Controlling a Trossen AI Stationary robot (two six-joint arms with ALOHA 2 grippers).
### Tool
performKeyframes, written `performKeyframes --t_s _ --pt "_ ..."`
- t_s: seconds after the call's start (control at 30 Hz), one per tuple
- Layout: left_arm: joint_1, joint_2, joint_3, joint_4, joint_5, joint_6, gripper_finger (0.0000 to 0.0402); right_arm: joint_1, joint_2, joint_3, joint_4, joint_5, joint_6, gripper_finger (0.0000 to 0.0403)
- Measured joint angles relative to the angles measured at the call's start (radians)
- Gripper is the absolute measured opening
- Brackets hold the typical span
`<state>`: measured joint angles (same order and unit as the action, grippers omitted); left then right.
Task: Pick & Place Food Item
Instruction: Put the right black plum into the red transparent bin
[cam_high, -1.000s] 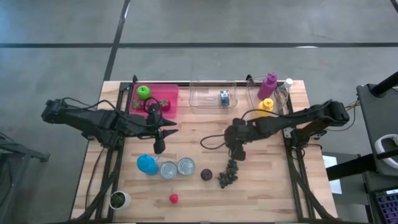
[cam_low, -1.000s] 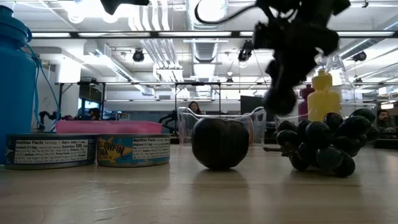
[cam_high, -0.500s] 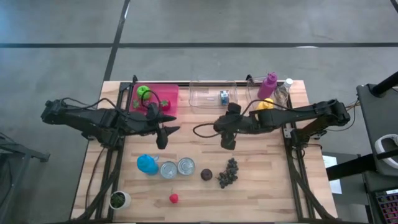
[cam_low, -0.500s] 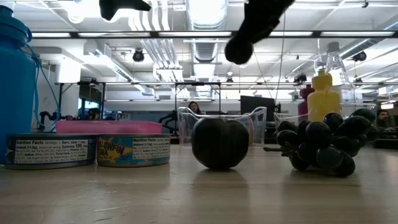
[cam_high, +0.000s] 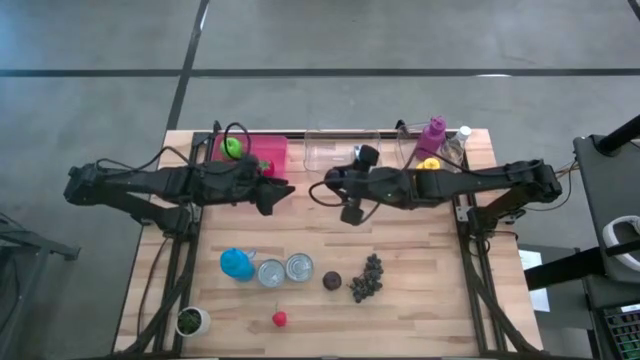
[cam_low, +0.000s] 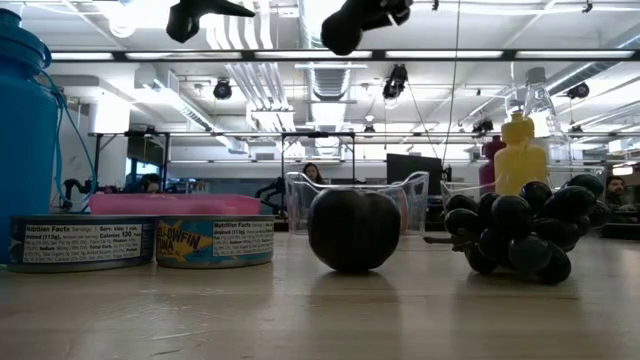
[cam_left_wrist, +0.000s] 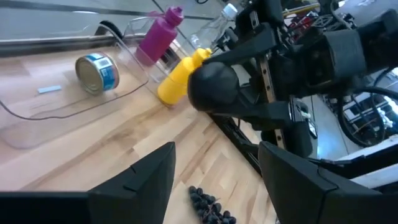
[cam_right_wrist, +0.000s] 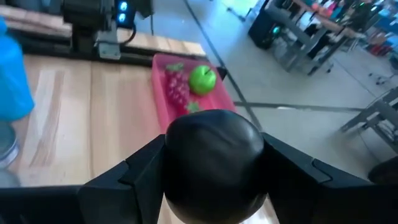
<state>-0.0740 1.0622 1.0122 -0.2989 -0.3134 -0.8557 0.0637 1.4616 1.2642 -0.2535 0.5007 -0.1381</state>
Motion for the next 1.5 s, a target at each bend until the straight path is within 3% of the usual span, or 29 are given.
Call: performKeyframes --t_s 0.37,1.1,1.27,1.5 --pt "0.0 0.0 -0.002 0.002 -0.007 0.014 0.0224 -0.01 0.0 -0.026 0.079 0.0 -0.048 0.0216" --pt "0.0 0.0 -0.003 -0.014 -0.007 0.01 0.0252 -0.01 0.0 -0.026 0.088 -0.005 -0.067 0.0216" --pt "0.0 0.0 -0.003 -0.013 -0.007 -0.004 0.0278 -0.01 0.0 -0.026 0.088 -0.005 -0.062 0.0216" --pt "0.0 0.0 -0.003 -0.013 -0.006 -0.009 0.0347 -0.01 0.0 -0.026 0.087 -0.005 -0.052 0.0216"
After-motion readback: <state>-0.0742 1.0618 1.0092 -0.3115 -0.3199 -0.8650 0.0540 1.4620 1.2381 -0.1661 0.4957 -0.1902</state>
